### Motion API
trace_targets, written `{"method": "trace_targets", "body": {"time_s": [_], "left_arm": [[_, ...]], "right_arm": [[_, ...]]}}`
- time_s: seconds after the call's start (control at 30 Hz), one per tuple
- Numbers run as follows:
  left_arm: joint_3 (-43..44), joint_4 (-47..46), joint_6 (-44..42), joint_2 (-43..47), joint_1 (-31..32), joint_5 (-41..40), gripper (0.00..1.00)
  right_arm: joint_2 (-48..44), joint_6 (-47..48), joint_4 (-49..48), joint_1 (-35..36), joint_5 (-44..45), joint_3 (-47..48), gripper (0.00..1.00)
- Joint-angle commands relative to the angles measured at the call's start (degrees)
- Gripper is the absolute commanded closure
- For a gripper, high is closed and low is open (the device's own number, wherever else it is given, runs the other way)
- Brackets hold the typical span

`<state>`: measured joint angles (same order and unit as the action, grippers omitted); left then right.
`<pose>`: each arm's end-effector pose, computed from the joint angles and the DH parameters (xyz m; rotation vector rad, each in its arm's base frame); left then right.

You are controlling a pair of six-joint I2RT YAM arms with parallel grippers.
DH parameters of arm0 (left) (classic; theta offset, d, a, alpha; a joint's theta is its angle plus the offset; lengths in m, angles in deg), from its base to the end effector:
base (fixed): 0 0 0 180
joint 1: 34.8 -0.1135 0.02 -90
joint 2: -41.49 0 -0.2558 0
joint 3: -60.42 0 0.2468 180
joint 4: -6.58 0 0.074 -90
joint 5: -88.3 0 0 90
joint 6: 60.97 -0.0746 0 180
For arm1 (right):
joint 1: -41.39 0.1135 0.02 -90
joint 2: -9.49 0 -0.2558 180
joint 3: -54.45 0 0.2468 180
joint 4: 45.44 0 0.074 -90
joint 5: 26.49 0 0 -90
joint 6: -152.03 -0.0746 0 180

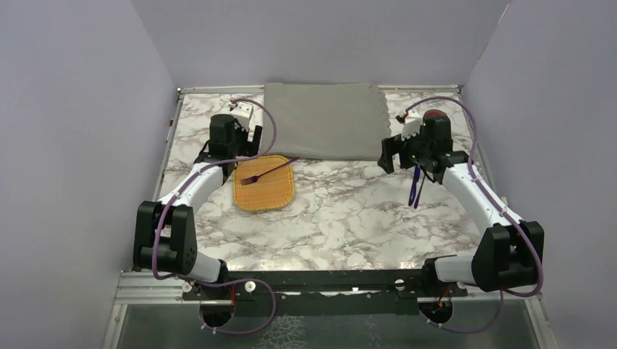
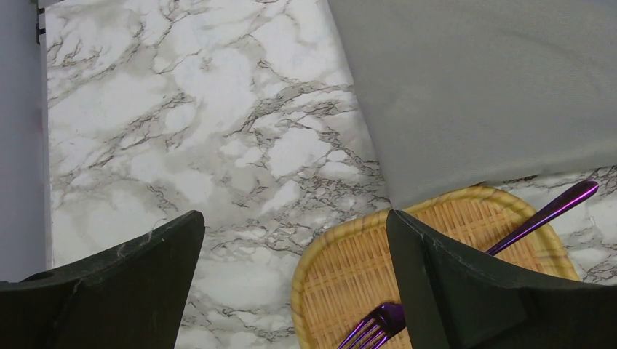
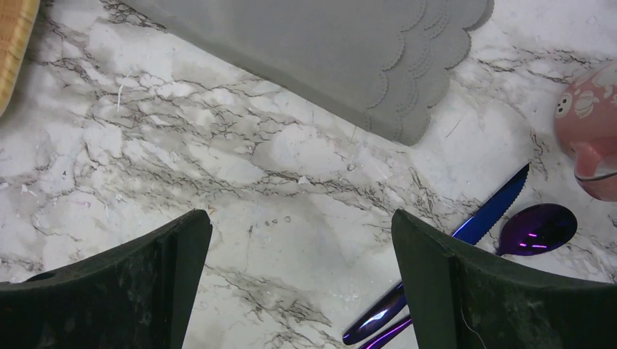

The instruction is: Set the dinner table for one person

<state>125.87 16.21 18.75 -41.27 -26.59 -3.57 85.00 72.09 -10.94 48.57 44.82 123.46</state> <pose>0.3525 -0.0484 0.2265 0.3077 2.0178 0.0559 0.3050 0.0625 0.2383 -0.5059 2.2071 0.3456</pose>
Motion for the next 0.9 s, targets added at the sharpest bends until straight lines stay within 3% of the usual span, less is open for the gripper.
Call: {"method": "trace_targets", "body": {"time_s": [0.0, 0.47, 0.73, 0.87], "left_arm": [[3.1, 2.5, -0.9, -1.3, -0.4, 0.8, 0.01], [11.4, 7.8, -3.4, -4.1, -0.4, -20.9, 0.01], [12.8, 5.3, -1.7, 2.0, -0.5, -25.1, 0.01], [15.0, 9.4, -1.5, 1.8, -0.4, -24.1, 0.01]], "right_arm": [[-1.0, -0.1, -0.6, 0.0, -0.1, 2.1, 0.0], [-0.2, -2.4, -2.0, 0.0, 7.1, 3.6, 0.0], [-3.7, -2.9, -2.8, 0.0, 6.4, 3.9, 0.0], [-5.9, -2.7, -3.3, 0.1, 2.9, 3.5, 0.0]]}}
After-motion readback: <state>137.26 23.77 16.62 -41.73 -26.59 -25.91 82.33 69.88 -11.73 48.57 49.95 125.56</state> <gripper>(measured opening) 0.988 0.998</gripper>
